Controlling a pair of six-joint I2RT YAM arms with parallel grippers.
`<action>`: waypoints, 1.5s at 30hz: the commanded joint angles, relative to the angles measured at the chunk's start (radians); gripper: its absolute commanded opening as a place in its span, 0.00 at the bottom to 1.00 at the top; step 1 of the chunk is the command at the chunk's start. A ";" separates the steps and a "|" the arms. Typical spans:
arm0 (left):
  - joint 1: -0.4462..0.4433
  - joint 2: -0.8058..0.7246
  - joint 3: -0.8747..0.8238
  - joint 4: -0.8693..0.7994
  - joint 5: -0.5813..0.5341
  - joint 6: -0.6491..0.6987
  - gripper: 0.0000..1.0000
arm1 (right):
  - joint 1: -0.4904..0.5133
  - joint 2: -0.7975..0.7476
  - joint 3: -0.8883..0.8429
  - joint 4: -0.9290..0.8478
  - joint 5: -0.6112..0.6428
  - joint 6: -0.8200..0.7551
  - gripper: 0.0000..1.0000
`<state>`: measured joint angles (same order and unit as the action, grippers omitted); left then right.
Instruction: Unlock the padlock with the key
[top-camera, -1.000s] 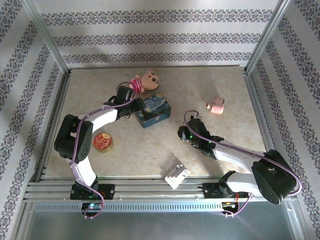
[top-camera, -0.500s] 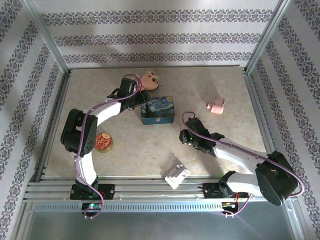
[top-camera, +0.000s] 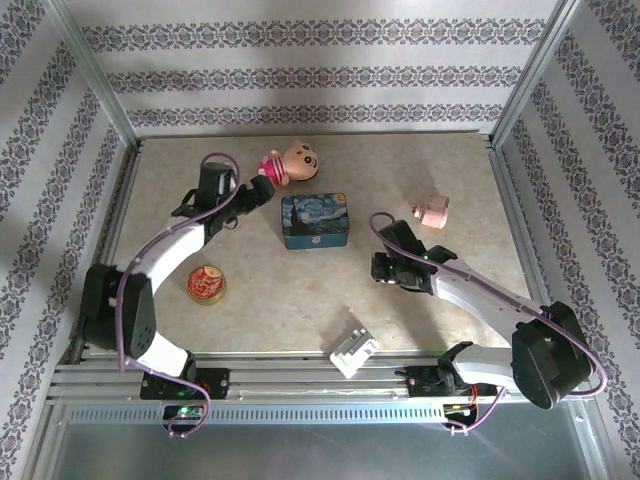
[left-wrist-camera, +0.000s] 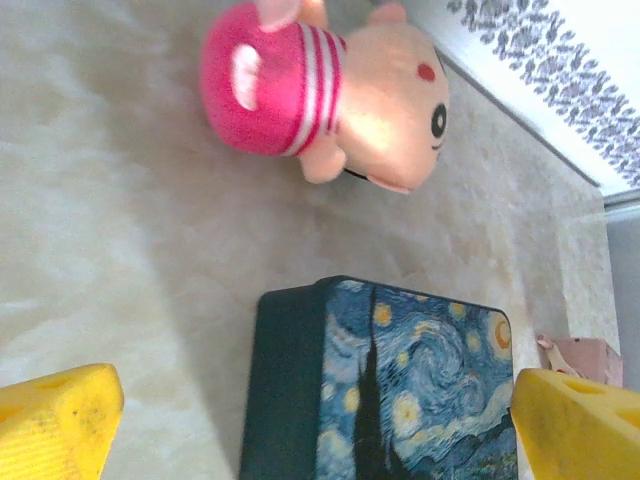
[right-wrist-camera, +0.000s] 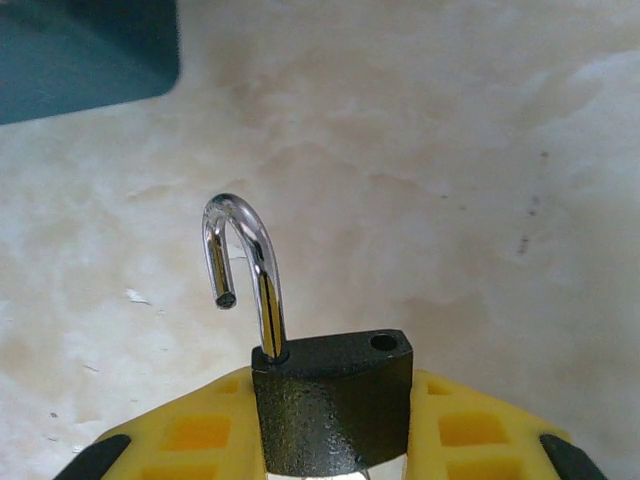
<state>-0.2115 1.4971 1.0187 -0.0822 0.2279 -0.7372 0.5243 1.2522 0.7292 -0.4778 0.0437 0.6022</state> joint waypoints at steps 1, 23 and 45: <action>0.031 -0.114 -0.076 -0.061 -0.068 0.037 0.99 | -0.029 0.024 0.036 -0.086 -0.007 -0.064 0.00; 0.083 -0.760 -0.416 -0.350 -0.463 0.163 0.99 | -0.011 0.461 0.255 -0.084 -0.028 -0.156 0.07; 0.092 -0.907 -0.530 -0.195 -0.679 0.252 0.99 | -0.025 0.092 0.210 -0.147 0.048 -0.123 0.73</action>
<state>-0.1352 0.6113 0.5152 -0.3645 -0.4011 -0.5255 0.5251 1.4242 0.9752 -0.5949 0.0509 0.4721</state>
